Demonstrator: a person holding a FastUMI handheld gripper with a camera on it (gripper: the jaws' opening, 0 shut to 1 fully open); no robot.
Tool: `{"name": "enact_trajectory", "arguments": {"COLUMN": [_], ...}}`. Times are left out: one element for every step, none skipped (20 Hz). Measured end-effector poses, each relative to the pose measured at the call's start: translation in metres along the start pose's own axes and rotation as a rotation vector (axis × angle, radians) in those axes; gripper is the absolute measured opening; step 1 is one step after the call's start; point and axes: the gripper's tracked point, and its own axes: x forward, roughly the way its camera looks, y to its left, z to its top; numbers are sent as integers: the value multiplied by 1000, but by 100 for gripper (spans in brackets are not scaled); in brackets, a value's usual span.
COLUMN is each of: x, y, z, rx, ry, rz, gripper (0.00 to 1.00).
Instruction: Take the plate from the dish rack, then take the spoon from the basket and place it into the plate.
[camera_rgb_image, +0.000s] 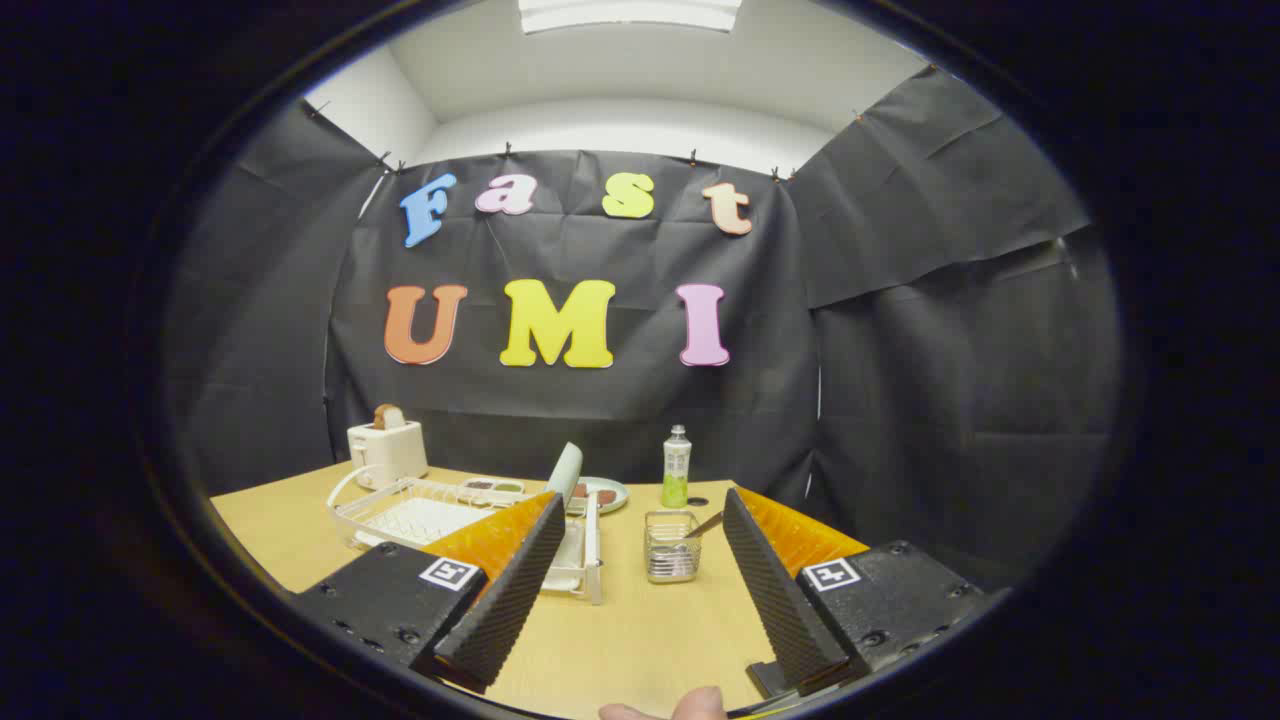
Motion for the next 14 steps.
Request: {"name": "enact_trajectory", "arguments": {"x": [-1,0,-1,0,0,0,0,0,-1,-1,-1,-1,-1,-1], "y": [-1,-1,-1,-1,-1,0,0,1,0,-3,-4,-4,-4,-5], "z": [0,-1,1,0,0,1,2,2,2,4,4,2,1,1], "rx": [2,3,5,5,6,4,-2,-12,-18,-17,-14,-12,-7,2], "ry": [-2,-4,-7,-8,-8,-9,-9,-7,-5,-5,-3,1,3,6], "rz": [-2,-4,-5,-6,-6,-5,-2,1,2,1,2,6,11,12], "gripper": [100,100,100,100,100,100,100,100,100,100,100,100,100,100]}}
